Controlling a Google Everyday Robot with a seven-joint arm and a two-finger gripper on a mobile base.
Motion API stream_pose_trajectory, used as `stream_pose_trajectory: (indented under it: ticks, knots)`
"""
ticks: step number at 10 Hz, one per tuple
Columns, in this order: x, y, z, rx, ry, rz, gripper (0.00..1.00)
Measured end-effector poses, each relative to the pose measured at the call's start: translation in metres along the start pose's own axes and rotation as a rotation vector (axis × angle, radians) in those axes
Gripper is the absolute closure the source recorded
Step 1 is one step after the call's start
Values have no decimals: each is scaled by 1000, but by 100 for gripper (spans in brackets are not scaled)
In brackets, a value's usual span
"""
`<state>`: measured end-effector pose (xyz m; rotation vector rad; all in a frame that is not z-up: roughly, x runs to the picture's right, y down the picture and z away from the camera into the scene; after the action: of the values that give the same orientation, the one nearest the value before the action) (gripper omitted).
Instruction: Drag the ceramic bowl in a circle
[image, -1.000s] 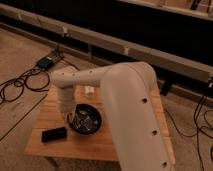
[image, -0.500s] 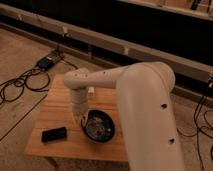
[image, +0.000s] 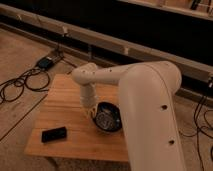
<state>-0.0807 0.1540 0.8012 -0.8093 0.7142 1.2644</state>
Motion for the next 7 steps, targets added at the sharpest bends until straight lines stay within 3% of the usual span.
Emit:
stream_pose_trajectory:
  ticks: [2,5,7]
  knots:
    - [-12,13,2,-13,-37,-56,95]
    - [-13,22,11,-39,-55,-84,65]
    - [-9,18,15,-5,-60,-108,45]
